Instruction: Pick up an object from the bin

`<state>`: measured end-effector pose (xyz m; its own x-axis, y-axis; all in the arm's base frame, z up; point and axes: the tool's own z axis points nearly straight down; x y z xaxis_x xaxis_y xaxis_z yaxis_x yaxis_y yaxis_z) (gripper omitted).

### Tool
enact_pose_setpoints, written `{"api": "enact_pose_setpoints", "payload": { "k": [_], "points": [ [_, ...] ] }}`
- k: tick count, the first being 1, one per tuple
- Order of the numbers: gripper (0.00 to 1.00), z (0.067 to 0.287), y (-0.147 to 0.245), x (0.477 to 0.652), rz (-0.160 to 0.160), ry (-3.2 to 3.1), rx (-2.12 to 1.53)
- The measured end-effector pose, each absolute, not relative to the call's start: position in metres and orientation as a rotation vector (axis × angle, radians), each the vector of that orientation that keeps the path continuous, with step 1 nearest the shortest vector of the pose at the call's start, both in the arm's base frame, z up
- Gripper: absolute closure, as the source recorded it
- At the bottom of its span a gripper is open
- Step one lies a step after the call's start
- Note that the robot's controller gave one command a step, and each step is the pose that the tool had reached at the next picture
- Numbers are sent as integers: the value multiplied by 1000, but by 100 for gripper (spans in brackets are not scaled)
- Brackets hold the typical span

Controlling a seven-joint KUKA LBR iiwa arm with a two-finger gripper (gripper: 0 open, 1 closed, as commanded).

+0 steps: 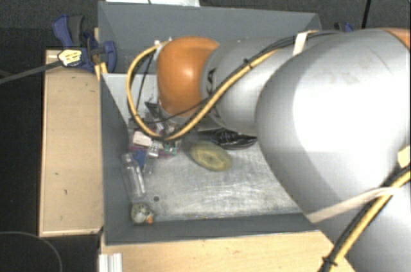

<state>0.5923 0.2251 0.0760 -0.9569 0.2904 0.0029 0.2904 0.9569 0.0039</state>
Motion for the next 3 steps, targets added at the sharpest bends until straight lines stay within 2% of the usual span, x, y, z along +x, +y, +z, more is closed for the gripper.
{"api": "enact_pose_setpoints", "payload": {
  "k": [1,2,3],
  "points": [
    [0,78,226,592,-3,-3106,-456],
    [100,79,227,592,-2,-3100,-457],
    [100,121,227,593,-6,-3115,-456]
  ]
}}
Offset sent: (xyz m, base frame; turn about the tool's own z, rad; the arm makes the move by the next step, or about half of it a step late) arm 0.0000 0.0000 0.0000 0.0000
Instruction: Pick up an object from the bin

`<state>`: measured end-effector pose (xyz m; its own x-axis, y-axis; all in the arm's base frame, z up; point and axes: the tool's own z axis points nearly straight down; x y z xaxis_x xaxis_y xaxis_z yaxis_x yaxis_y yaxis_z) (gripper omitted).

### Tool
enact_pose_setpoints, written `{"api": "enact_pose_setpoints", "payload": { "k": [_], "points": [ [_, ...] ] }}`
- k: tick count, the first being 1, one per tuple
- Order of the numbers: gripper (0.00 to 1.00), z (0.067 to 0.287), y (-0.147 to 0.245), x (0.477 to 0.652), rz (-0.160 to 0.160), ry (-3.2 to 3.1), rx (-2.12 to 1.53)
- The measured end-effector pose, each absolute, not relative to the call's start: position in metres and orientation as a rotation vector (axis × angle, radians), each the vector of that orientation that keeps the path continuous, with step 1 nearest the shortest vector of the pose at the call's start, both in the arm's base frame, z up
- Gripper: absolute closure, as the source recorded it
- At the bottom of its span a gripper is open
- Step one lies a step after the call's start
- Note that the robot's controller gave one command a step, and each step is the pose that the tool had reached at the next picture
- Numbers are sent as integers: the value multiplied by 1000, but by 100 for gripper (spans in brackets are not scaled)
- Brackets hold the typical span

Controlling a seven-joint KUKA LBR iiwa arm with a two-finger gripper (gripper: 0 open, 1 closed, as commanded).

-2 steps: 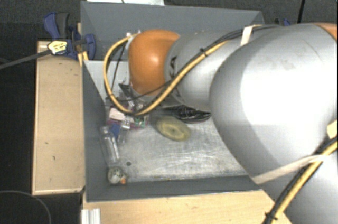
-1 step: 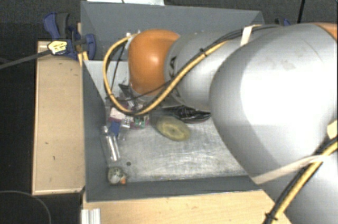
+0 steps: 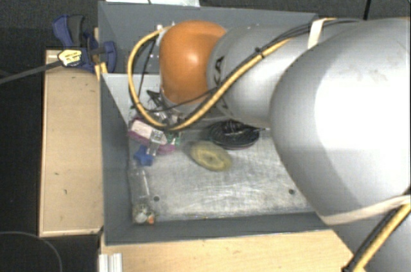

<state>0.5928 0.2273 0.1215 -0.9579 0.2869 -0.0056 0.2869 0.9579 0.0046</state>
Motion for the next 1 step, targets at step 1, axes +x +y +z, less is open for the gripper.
{"api": "enact_pose_setpoints", "payload": {
  "k": [1],
  "points": [
    [100,125,227,593,5,3104,455]
  ]
}}
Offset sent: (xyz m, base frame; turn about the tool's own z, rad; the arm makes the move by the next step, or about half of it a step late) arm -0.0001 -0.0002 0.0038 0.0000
